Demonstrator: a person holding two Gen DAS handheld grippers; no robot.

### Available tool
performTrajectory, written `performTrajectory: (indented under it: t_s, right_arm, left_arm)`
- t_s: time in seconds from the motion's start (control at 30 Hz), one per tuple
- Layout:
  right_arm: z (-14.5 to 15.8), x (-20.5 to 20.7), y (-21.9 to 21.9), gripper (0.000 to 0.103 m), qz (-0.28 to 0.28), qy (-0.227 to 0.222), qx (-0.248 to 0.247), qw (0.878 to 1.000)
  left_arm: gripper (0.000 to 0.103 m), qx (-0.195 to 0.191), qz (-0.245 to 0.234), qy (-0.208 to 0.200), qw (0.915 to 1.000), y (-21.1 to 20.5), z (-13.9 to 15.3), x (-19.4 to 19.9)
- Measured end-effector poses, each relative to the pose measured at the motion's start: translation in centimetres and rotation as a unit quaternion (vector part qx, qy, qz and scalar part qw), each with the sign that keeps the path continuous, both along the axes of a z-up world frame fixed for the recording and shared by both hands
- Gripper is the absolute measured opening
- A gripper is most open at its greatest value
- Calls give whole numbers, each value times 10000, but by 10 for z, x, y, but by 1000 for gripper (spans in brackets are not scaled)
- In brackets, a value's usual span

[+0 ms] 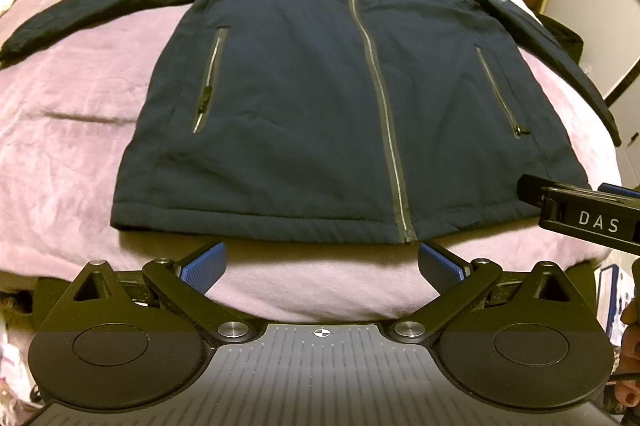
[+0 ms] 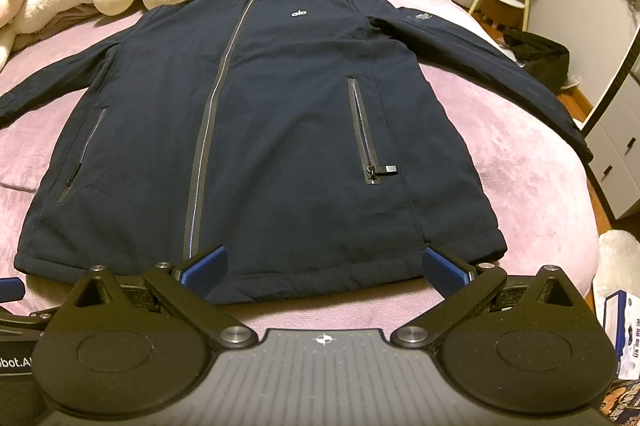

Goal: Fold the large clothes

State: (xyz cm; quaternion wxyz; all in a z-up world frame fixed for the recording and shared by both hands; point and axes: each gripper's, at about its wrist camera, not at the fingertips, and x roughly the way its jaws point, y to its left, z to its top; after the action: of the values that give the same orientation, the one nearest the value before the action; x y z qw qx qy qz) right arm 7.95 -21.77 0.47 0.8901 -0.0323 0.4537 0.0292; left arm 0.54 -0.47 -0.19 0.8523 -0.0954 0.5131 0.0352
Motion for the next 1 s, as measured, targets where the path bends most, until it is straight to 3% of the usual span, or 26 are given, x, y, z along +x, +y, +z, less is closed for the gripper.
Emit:
performTrajectory:
  t_s: [1.0]
  right_arm:
    - [-7, 4, -1, 103, 13, 67, 98, 9999]
  left_arm:
    - [103, -27, -5, 73, 10000, 0, -5, 3]
